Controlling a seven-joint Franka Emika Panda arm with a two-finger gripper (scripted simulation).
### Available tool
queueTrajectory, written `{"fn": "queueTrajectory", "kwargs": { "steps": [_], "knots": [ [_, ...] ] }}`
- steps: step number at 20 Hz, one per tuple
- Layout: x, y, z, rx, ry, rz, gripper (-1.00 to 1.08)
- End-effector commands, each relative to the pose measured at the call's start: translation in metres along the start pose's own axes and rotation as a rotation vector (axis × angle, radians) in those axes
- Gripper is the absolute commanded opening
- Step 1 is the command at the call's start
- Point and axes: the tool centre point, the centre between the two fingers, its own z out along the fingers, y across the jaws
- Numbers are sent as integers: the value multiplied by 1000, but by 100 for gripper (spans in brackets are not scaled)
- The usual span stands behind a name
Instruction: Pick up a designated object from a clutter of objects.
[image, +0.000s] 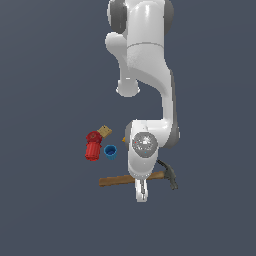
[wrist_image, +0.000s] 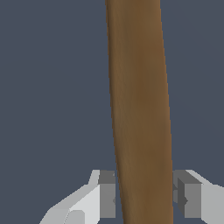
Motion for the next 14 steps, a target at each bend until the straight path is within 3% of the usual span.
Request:
{"fn": "queueTrajectory", "kwargs": {
  "steps": [1, 14],
  "knots": [
    [6, 4, -8, 5, 0, 0, -100],
    [65, 63, -71, 4, -2, 1, -100]
  ]
}}
